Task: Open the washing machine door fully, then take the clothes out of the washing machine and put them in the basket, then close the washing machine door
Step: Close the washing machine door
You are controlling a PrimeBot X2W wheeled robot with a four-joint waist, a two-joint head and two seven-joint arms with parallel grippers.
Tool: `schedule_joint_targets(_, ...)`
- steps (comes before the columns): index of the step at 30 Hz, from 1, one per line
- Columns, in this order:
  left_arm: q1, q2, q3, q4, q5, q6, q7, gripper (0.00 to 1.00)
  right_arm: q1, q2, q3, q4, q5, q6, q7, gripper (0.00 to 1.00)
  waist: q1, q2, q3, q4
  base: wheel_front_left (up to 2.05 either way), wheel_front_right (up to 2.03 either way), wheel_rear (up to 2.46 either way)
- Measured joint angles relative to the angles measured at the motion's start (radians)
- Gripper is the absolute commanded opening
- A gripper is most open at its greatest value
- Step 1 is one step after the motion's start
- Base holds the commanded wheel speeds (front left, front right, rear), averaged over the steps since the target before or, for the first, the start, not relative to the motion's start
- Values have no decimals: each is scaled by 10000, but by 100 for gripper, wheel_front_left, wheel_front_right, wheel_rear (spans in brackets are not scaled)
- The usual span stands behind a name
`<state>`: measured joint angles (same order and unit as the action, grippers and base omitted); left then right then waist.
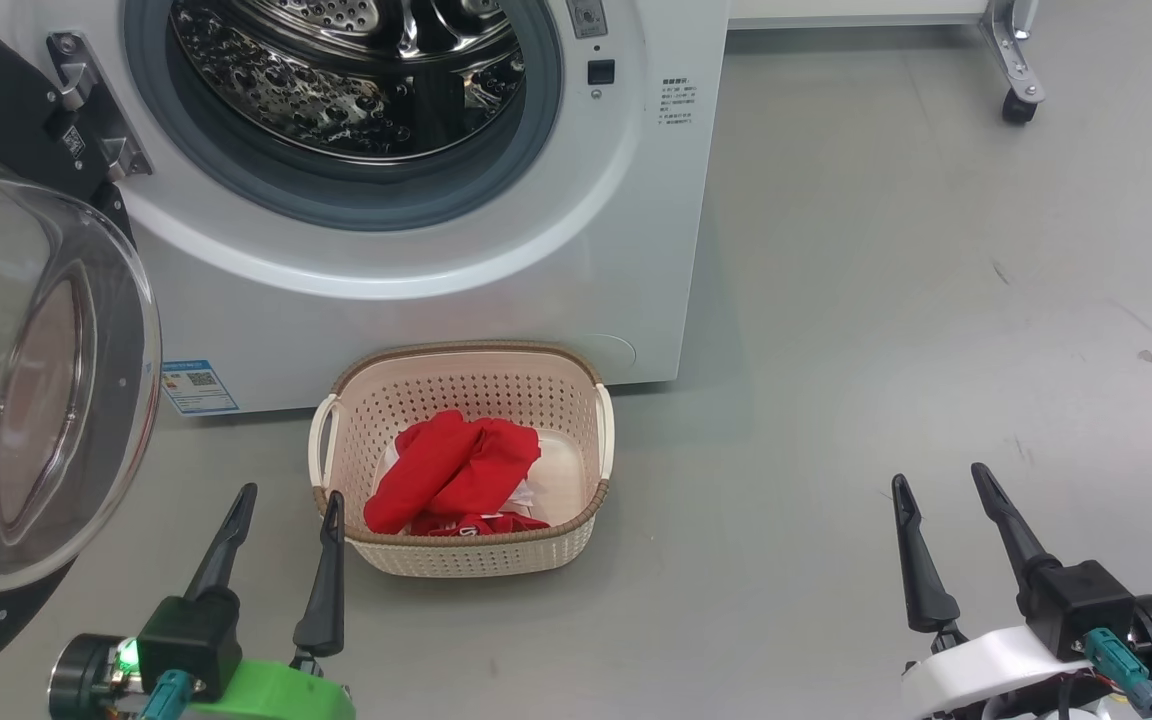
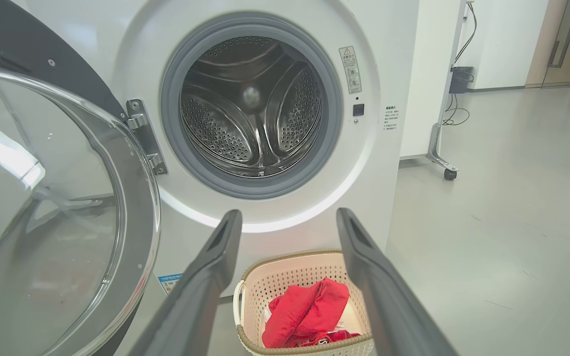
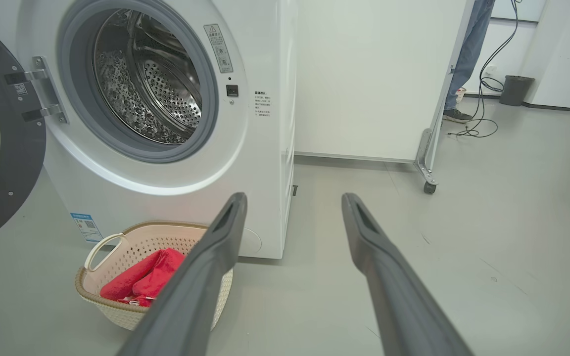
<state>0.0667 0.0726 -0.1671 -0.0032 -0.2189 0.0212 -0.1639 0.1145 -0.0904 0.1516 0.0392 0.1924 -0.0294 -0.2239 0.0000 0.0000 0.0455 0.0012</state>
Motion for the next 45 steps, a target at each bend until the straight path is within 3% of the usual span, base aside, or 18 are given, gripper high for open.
schedule_joint_targets(20, -10, -2, -174, -121, 0, 0, 40, 100, 175, -167, -222, -190, 4, -98, 29, 100, 0, 0, 111, 473, 0, 0, 0)
schedule_joint_targets(45, -18, -104, 4, -374, -355, 102, -571, 100, -126, -589, -63, -431, -10, 180, 426, 100, 0, 0, 643, 3587, 0, 0, 0)
